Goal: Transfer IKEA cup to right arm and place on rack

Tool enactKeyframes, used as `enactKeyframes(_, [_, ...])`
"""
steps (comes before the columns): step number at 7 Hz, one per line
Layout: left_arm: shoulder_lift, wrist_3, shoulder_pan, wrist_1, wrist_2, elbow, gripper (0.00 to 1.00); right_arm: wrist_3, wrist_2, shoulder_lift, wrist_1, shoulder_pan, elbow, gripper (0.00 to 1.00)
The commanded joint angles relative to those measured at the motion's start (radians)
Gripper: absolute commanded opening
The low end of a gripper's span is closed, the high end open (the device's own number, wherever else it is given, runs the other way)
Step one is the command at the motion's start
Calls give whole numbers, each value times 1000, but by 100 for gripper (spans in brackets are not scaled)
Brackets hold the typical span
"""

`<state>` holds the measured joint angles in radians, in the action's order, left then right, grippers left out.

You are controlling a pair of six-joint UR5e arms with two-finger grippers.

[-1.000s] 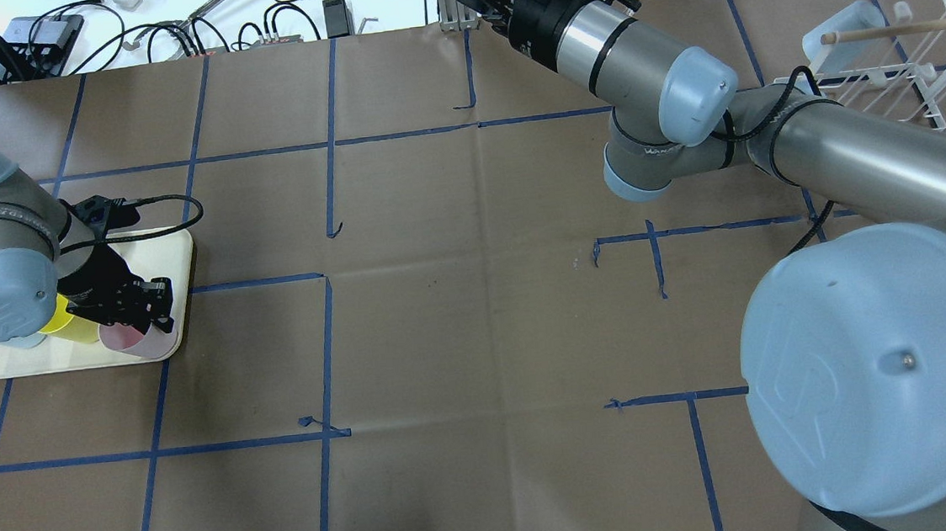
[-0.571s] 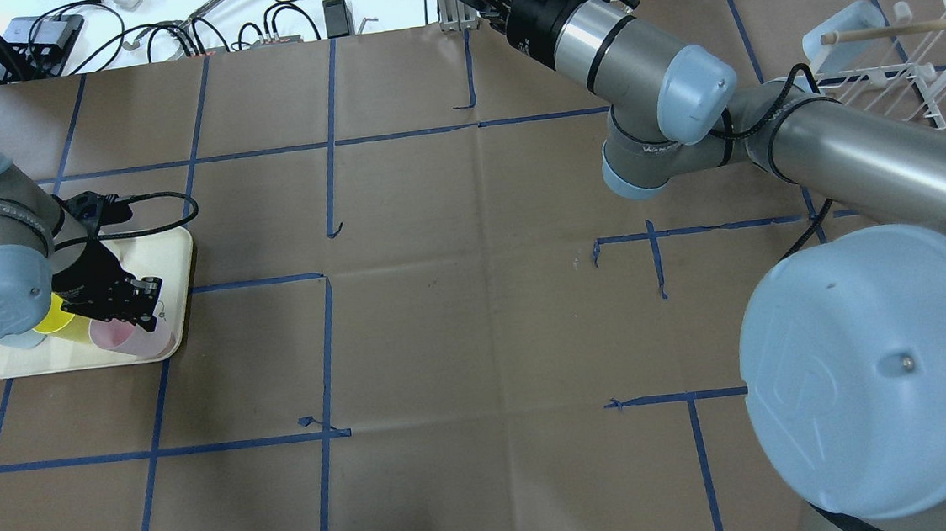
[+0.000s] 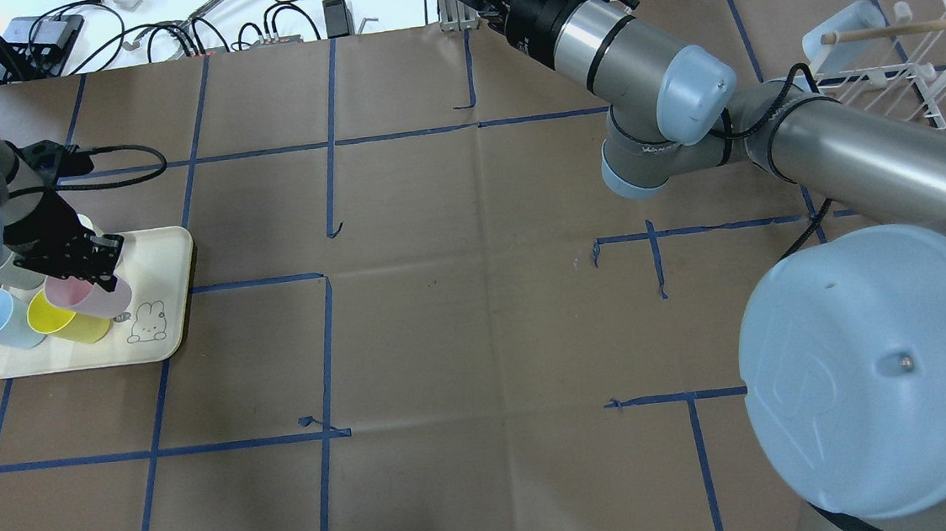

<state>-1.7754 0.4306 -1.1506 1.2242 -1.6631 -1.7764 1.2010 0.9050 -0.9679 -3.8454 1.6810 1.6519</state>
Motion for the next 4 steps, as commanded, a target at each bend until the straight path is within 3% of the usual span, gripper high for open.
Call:
enactKeyframes(1, [-7, 0, -37, 140, 0, 185, 0, 12, 0, 0, -5, 0, 0, 100])
enactKeyframes(4, [-29, 116, -40, 230, 14, 362, 0, 45, 0, 2, -49, -1, 2, 100])
